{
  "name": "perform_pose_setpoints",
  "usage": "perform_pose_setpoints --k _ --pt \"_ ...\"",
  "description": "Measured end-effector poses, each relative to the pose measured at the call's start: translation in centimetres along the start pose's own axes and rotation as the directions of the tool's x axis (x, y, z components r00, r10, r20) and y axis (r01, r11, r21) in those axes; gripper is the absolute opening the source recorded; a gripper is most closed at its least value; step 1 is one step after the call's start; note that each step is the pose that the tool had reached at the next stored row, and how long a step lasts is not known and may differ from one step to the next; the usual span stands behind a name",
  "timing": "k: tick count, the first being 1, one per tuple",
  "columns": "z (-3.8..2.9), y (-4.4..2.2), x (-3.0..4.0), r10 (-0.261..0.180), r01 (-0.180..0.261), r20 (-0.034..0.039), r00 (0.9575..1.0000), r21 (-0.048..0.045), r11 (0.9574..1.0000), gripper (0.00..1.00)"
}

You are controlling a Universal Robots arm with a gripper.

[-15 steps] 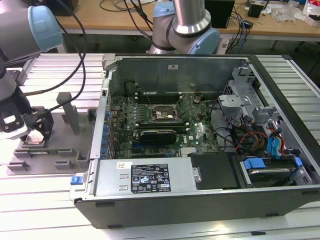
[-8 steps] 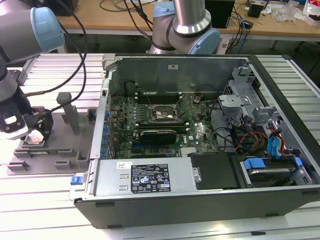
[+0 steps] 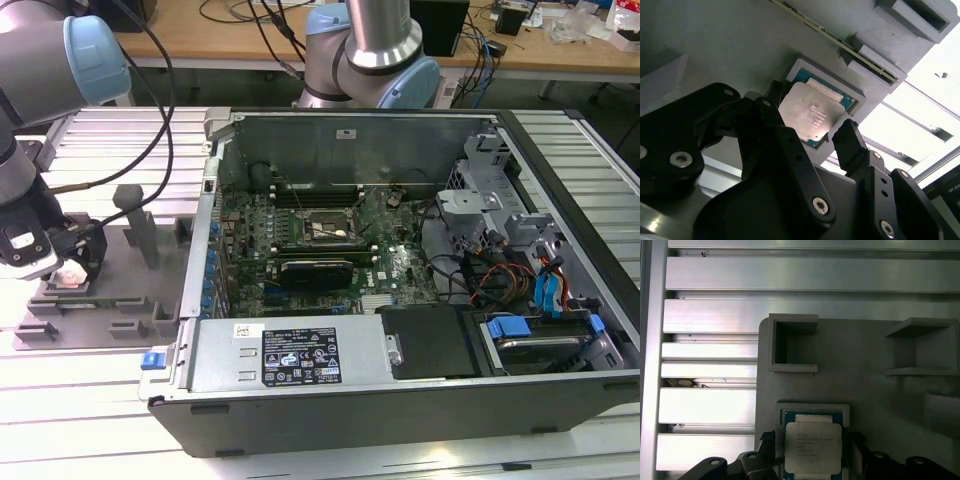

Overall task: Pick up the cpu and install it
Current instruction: 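Pick up the cpu and move it towards the insertion slot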

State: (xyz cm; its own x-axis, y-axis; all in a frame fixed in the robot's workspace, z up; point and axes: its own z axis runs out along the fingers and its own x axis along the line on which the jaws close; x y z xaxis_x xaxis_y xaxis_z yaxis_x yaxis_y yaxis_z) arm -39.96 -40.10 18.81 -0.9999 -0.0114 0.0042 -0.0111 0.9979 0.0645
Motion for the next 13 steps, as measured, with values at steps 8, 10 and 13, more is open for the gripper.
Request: perform_pose_setpoints --k 8,10,13 --pt "0.0 0.0 0.0 0.0 0.0 -0.0001 1.0 0.0001 1.0 0.59" --pt "0.0 0.0 0.0 0.0 0.0 -0.0002 1.0 0.0001 1.0 0.59" --pt "0.0 0.0 0.0 0.0 0.0 -0.0002 1.0 0.0001 1.0 0.58"
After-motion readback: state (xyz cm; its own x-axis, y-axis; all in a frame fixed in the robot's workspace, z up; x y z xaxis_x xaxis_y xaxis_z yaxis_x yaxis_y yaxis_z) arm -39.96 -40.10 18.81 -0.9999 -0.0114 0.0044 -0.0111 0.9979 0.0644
